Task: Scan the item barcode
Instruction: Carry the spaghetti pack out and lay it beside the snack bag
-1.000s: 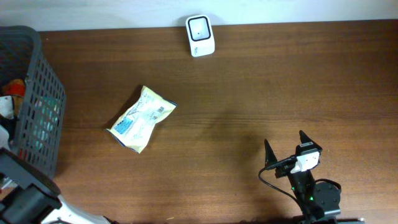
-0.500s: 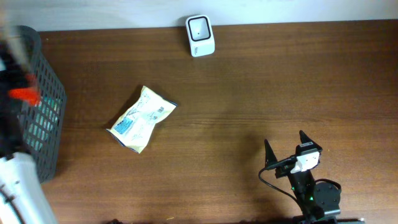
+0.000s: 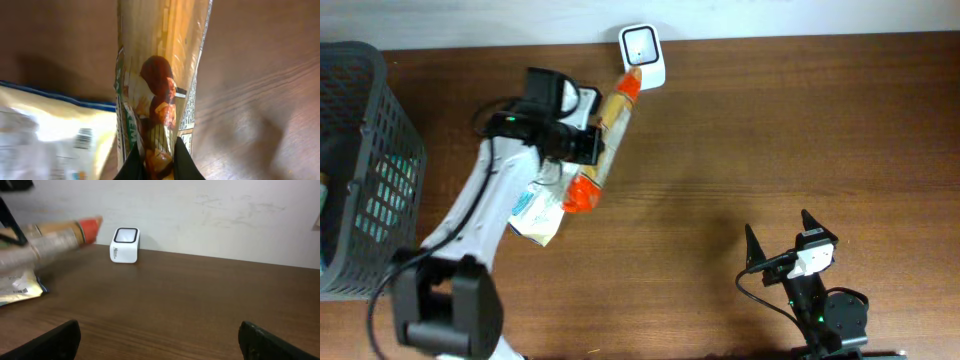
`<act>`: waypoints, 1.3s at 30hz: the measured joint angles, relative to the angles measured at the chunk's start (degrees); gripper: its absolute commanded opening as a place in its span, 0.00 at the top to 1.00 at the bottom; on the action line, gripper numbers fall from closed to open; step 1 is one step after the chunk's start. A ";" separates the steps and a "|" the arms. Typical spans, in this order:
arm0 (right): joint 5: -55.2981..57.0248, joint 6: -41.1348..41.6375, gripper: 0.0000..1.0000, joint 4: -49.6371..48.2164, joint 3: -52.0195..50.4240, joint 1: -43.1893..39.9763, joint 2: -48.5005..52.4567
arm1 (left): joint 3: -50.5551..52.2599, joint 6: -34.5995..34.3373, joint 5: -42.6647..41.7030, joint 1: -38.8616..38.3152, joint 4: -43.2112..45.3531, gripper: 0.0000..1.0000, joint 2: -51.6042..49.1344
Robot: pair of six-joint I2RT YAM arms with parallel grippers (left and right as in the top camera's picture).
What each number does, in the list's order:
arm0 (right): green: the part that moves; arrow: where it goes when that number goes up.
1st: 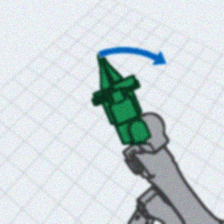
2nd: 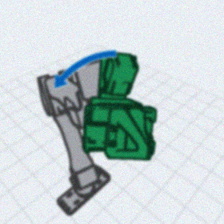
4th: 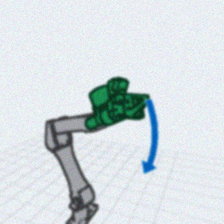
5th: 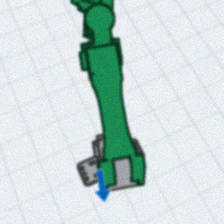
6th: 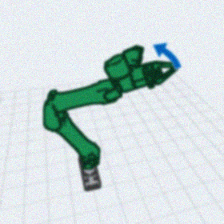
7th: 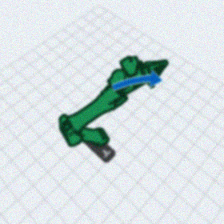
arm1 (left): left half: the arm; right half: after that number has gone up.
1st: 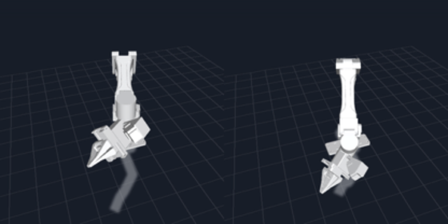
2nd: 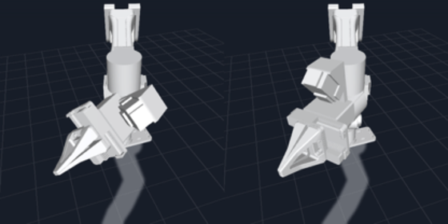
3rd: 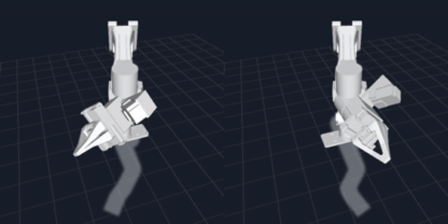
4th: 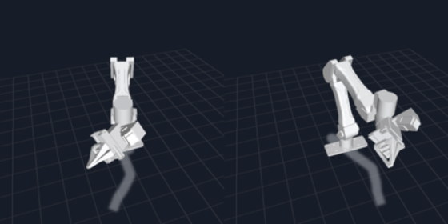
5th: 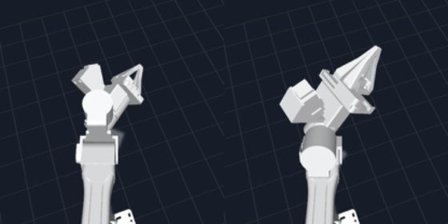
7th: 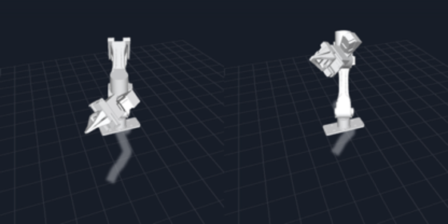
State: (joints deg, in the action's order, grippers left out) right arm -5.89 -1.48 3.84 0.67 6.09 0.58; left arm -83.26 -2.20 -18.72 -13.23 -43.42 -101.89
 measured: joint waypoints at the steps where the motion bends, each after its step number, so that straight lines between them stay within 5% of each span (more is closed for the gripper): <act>1: 0.00 0.00 0.01 0.00 0.00 0.00 0.00 | 0.00 -2.43 0.79 -1.55 -0.55 1.00 -1.90; 7: 0.00 0.00 0.01 -0.02 0.02 0.00 0.00 | 0.00 -12.37 5.09 -8.31 -5.05 0.98 -2.86; 8: 0.00 0.00 0.01 -0.02 0.02 0.00 0.00 | 0.00 -14.12 6.84 -9.31 -4.87 0.80 -2.86; 10: 0.00 -0.04 0.01 -0.02 0.02 0.00 0.00 | 0.00 -17.07 11.06 -11.37 -4.72 0.01 -2.89; 16: 0.00 0.02 0.01 0.00 0.02 0.00 0.00 | -0.72 -19.71 15.54 -12.85 -1.97 0.01 -2.89; 20: 0.02 -0.02 0.01 0.00 0.02 0.00 0.02 | -13.94 -12.28 15.78 -10.93 -6.88 0.01 -2.60; 25: -0.02 -0.02 0.01 -0.02 0.00 0.00 0.00 | -35.43 -7.41 20.59 11.04 -11.56 0.01 1.46; 30: 0.00 0.00 0.01 -0.02 0.02 0.00 0.00 | -36.22 -6.38 23.17 39.23 -12.57 0.01 1.70; 35: 0.00 0.00 0.01 -0.02 0.02 0.00 0.00 | -35.17 7.32 6.51 58.03 -12.13 0.01 -3.82; 39: 0.00 -0.02 0.01 -0.02 0.02 0.00 0.00 | -34.40 19.76 -2.60 62.60 -20.04 0.01 -17.62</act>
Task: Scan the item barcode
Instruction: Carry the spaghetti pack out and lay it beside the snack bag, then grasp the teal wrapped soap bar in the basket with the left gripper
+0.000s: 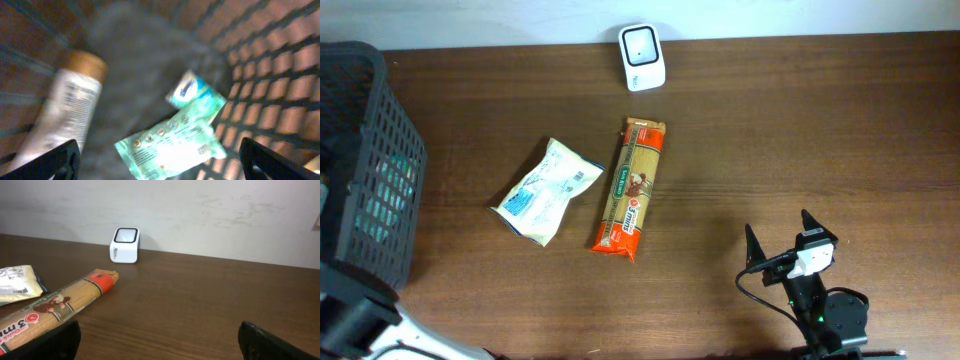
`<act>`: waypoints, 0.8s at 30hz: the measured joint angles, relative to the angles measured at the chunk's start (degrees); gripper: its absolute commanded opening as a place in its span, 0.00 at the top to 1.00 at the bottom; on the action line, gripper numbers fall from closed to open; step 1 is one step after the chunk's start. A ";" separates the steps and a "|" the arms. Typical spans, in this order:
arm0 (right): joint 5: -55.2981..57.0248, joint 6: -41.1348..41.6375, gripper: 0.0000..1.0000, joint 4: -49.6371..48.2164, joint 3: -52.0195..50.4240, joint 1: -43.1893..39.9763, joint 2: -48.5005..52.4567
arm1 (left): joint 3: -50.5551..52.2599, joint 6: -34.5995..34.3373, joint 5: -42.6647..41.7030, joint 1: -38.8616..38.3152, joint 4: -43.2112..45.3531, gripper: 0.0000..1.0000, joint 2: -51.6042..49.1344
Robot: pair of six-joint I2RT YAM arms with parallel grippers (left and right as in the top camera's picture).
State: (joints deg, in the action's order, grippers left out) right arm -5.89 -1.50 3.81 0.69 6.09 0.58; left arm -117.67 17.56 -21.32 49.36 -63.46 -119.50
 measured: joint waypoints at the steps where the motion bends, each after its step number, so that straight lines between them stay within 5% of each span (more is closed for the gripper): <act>1: 0.00 0.02 0.01 0.00 0.00 0.00 0.00 | 0.39 3.15 -1.66 0.31 -1.55 0.01 -3.80; 12: 0.00 -0.02 0.01 0.00 0.00 0.00 0.00 | 0.68 14.45 -9.07 0.13 -0.96 0.15 -17.29; 14: 0.00 0.00 0.01 0.00 0.00 0.00 0.00 | 0.46 15.61 -10.27 -0.22 -1.51 0.35 -17.75; 15: 0.00 -0.02 0.01 0.00 0.00 0.00 0.00 | 0.33 16.26 -10.71 -0.83 -1.75 0.54 -18.01; 16: 0.00 0.00 0.01 0.00 -0.02 0.00 0.00 | 0.33 16.85 -11.13 -1.57 -1.84 0.89 -18.38; 18: 0.00 0.02 0.01 0.00 0.00 0.00 0.00 | 0.31 17.16 -11.08 -3.02 -2.03 1.00 -19.06; 24: 0.00 0.00 0.01 0.02 0.00 0.00 0.00 | -0.33 15.28 -9.90 -3.58 -3.58 1.00 -19.39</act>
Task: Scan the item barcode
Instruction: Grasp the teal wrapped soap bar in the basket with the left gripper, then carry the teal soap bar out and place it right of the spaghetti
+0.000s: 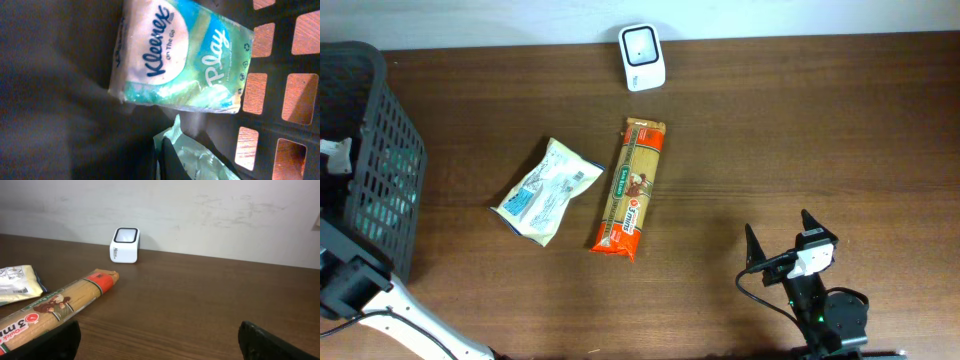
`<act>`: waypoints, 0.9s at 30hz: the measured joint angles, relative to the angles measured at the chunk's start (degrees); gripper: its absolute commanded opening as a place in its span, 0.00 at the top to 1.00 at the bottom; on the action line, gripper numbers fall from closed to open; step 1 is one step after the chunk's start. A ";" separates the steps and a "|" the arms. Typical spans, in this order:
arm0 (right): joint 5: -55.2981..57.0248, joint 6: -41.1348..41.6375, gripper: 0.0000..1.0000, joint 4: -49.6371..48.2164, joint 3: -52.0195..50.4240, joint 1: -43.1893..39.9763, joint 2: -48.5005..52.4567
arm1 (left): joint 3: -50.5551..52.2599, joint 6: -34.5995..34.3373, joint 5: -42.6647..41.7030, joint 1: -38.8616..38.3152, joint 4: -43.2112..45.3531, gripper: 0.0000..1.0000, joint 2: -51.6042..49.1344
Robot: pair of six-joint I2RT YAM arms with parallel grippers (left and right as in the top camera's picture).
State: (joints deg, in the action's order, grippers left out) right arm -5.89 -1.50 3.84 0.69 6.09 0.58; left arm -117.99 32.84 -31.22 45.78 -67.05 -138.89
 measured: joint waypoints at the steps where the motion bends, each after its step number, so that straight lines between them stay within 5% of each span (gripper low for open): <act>1: 0.00 0.00 0.01 -0.02 0.00 0.00 0.00 | -1.07 -1.25 0.55 0.00 -1.29 1.00 -0.02; 7: 0.02 0.00 0.01 0.00 0.00 0.00 0.00 | -22.45 -17.33 1.84 -0.02 -4.98 1.00 4.63; 12: 0.00 0.00 0.01 -0.02 0.00 0.00 0.00 | -34.62 -27.34 -5.09 -3.74 -5.44 1.00 20.17; 16: 0.00 0.00 0.01 -0.02 -0.02 0.00 0.00 | -35.82 -29.49 -11.06 -21.27 -9.25 1.00 26.45; 21: 0.02 -0.02 0.01 -0.02 0.00 0.00 0.00 | -29.18 -29.44 -6.78 -47.58 -10.91 1.00 20.63; 27: 0.00 0.00 0.01 -0.02 0.00 0.00 0.00 | -18.64 -31.34 -3.63 -70.16 2.32 1.00 7.72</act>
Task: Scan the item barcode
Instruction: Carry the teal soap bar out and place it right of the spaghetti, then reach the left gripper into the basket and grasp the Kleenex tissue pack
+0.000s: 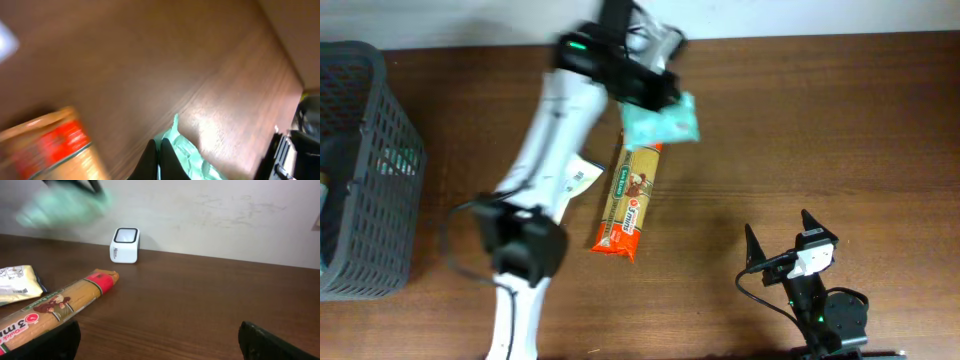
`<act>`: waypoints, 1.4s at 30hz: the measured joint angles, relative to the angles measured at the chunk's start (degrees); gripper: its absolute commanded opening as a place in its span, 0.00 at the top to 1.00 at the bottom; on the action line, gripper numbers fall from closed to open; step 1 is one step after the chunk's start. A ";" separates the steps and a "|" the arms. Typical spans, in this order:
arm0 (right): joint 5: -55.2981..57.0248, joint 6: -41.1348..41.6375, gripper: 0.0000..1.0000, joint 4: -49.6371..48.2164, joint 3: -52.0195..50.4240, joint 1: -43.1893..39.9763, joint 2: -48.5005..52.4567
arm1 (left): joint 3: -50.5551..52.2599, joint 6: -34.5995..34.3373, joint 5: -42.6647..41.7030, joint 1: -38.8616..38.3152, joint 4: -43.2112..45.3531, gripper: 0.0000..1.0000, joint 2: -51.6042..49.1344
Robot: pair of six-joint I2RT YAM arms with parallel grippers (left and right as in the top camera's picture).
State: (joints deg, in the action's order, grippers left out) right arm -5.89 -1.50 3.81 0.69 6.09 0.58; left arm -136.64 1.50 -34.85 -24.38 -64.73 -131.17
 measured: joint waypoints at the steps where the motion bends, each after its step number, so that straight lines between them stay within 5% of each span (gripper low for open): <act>1: 0.00 0.02 0.01 0.02 0.00 0.00 0.00 | 0.76 -1.11 0.20 -3.54 2.32 1.00 -3.52; 3: 0.00 -0.02 0.01 0.02 0.00 0.00 0.00 | 1.33 -2.29 0.50 -7.43 5.64 1.00 -7.41; 4: 0.00 0.02 0.01 0.02 0.00 0.00 0.00 | 1.36 -3.10 0.83 -9.49 7.37 0.89 -9.46; 6: 0.00 0.00 0.01 0.02 0.00 0.00 0.00 | 1.46 -4.22 1.95 -12.02 8.61 0.34 -11.54; 9: 0.00 0.02 0.01 0.02 0.00 0.00 0.00 | 1.31 -4.81 3.61 -12.66 8.94 0.13 -11.74; 14: 0.00 0.02 0.01 0.02 0.00 0.00 0.00 | -8.90 -5.22 4.74 -7.67 1.99 0.10 -11.63; 17: 0.00 0.00 0.01 0.02 0.00 0.00 0.00 | -20.72 -4.00 9.29 2.40 -7.06 0.01 -8.37; 22: 0.00 0.00 0.01 0.02 0.00 0.00 0.00 | -32.00 -2.58 18.86 19.30 -16.96 0.01 3.30; 36: 0.00 0.00 0.01 0.02 0.00 0.00 0.00 | -32.17 -6.69 25.92 56.68 -18.56 0.01 9.05; 42: 0.02 0.00 0.01 0.02 0.00 0.00 0.00 | -15.02 -10.29 28.02 63.52 -12.20 0.04 9.25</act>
State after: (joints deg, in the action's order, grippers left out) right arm -5.87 -1.50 3.84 0.69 6.09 0.58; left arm -151.65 -8.80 -6.83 39.13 -76.93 -121.93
